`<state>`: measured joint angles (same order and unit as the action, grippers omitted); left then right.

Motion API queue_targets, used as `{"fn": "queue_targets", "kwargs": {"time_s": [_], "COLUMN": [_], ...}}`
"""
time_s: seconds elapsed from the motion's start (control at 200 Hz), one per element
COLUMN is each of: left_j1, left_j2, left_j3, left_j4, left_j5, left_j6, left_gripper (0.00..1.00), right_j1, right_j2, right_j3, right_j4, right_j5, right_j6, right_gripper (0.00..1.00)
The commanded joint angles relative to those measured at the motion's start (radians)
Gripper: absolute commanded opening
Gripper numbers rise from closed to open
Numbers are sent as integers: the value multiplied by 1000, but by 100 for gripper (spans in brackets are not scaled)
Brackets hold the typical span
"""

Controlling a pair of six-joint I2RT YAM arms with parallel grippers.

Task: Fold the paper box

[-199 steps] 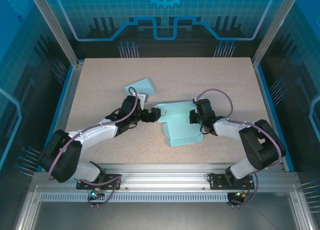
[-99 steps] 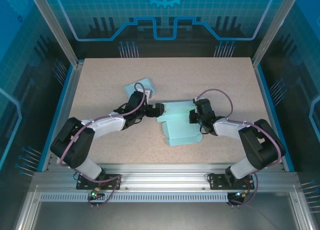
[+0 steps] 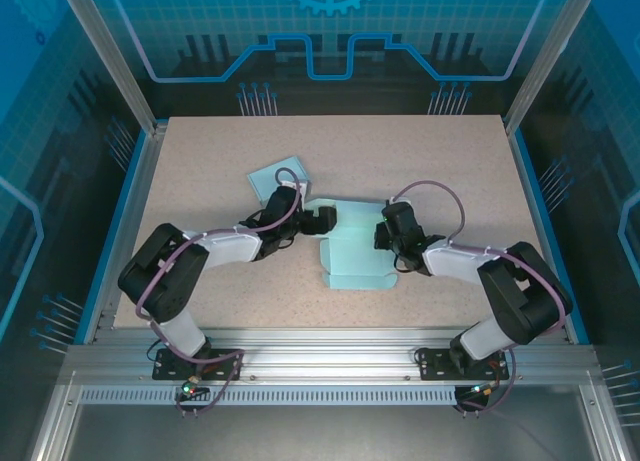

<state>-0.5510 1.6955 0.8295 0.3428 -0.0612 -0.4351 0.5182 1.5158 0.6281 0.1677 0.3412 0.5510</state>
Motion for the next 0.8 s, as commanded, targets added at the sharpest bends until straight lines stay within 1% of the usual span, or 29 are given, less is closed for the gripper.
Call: {"fn": "queue_targets", "kwargs": {"time_s": [0.0,0.115,0.25,0.38,0.47,0.56,0.7,0.795], "left_j1": [-13,-11,-11,-10,-10,-10,-29,-78], "left_j2": [-5,-71,-194,-333,-408,-443,-411,-366], "left_j3": [-8,-57,-152,-269,-332,-372,-411,-393], "left_j4": [84,56,-22,-70,-89,-80,62,105], "left_j5": [-47,-116,-191,-215,-192,-124,13,17], "left_j6": [-52,-63,-84,-135,-183,-226,-276,-276], "left_gripper": [99,99,99,99,99,95,87,85], "right_j1": [42,45,55,69,78,87,97,105], "right_j2": [-19,-18,-23,-29,-39,-49,-64,-67], "right_j3": [8,4,1,-1,-7,-11,-15,-18], "right_j4": [-26,-34,-42,-54,-57,-56,-60,-64], "right_j5": [61,83,104,133,151,157,165,173], "right_j6": [47,83,92,93,95,93,95,97], "right_gripper": [0,0,0,0,0,0,0,0]}}
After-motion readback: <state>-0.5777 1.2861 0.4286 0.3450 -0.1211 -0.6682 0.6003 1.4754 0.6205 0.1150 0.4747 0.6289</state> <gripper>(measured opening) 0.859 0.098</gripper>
